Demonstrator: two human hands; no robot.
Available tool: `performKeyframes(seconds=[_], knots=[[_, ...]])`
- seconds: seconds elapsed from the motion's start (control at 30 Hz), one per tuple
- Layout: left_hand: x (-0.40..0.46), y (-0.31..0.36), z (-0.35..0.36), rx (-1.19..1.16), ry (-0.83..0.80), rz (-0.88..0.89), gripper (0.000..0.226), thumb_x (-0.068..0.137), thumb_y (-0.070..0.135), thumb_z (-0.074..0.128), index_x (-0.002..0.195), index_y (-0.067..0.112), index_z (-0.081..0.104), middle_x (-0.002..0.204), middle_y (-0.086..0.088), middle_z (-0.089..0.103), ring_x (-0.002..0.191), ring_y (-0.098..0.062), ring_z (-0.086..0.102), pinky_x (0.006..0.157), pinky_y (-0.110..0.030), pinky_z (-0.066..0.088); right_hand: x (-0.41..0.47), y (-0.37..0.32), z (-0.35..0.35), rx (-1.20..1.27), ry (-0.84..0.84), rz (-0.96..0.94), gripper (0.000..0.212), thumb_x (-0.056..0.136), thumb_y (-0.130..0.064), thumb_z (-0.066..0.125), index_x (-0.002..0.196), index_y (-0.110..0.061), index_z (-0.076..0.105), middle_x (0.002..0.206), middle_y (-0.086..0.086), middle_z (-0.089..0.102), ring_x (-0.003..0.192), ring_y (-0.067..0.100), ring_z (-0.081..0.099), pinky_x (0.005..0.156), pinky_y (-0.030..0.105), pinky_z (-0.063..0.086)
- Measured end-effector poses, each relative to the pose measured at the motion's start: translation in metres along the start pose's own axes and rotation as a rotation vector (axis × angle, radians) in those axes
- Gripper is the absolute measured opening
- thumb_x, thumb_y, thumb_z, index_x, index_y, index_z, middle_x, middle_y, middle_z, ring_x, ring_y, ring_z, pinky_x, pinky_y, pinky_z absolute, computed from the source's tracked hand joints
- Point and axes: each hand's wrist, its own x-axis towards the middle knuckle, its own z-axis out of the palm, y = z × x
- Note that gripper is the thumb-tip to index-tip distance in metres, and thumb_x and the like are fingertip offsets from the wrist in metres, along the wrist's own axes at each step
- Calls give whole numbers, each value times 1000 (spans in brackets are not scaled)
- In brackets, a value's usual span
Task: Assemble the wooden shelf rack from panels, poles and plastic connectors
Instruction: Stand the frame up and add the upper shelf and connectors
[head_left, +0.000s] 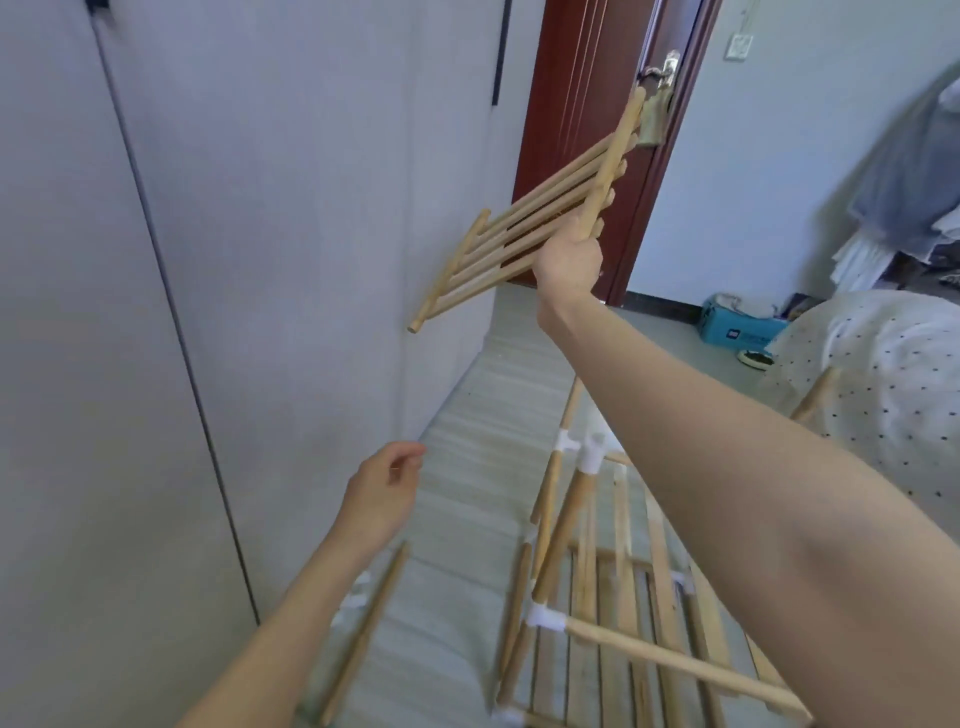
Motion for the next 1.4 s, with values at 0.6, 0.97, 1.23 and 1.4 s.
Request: performKeyframes(seconds=[0.6,0.97,1.23,1.4], knots=[[-53,247,137,-1088,-218,-250,41,103,12,25,144,4,22,132,-24,51,107,-31,59,74,-41,50,-129,-28,-285,897,-312,214,23,102,-20,36,93,-6,51,119,16,53,115,30,57,85,35,53],[-36,235,166,-857,-336,-226,41,102,8,27,142,-2,20,113,-31,57,70,-31,69,53,-39,57,-79,-30,-366,-528,-167,-66,44,99,-29,37,70,-7,61,56,6,69,47,14,64,48,17,47],[-10,242,167,-590,-653,-179,23,101,7,35,124,5,38,106,-35,59,74,-35,70,60,-38,59,0,-19,-316,-1049,-244,-389,33,94,-38,47,111,-12,59,114,8,58,103,26,58,88,38,48],[22,238,159,-550,-749,-180,24,100,7,37,123,4,41,91,-30,67,87,-38,69,67,-39,59,20,8,-291,-1113,-188,-330,60,88,-56,48,128,-11,45,127,12,42,111,30,51,93,38,44]])
